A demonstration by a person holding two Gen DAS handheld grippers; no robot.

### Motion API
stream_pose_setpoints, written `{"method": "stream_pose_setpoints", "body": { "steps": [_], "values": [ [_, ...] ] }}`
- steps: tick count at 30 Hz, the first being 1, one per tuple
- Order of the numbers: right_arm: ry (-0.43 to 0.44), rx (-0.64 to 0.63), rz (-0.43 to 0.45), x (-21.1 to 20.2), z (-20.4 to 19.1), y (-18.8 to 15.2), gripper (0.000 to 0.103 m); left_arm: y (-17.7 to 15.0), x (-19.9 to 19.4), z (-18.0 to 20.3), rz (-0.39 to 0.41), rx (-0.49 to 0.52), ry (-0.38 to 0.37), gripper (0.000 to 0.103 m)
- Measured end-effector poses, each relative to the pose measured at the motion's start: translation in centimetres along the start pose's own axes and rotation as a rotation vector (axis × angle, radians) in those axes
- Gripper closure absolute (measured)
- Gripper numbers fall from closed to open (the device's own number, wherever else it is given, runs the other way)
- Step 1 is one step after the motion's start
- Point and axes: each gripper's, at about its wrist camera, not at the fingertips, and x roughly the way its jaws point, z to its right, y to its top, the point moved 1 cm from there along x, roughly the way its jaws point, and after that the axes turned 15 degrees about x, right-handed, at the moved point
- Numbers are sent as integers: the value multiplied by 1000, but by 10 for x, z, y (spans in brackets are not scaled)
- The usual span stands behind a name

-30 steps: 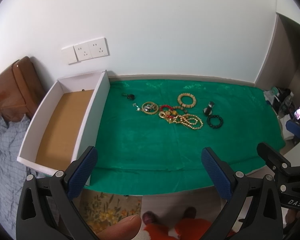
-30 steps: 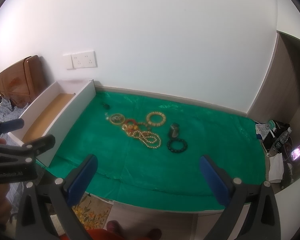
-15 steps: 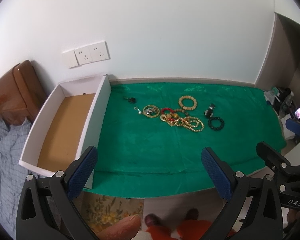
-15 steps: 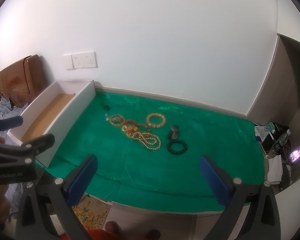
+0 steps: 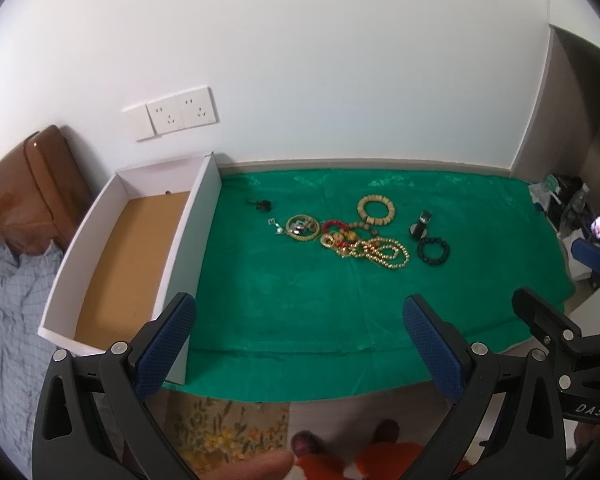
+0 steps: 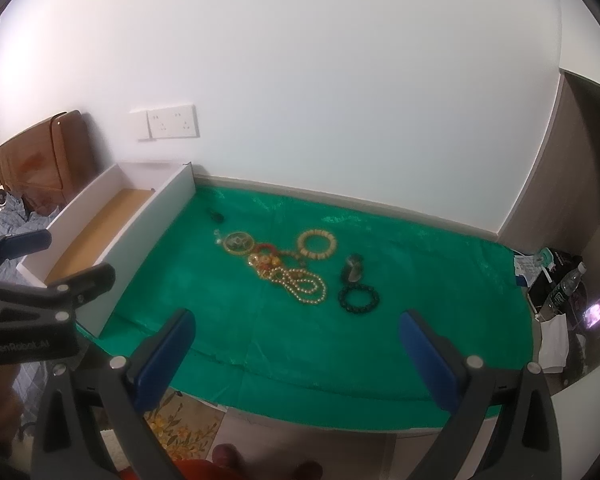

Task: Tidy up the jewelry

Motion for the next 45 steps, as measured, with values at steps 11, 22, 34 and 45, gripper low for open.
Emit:
{"method": "stream_pose_setpoints", "body": {
  "steps": [11,22,34,45],
  "values": [
    [1,5,10,-1,7,4,0,4,4,0,-11,-8,1,0],
    [12,-4,10,0,4,3,0,4,1,3,6,-4,9,0],
    [9,21,21,-3,6,3,0,4,3,-4,10,-7,-8,0],
    [-1,31,18,2,2,5,0,5,8,-7,18,5,-9,0]
  ]
}}
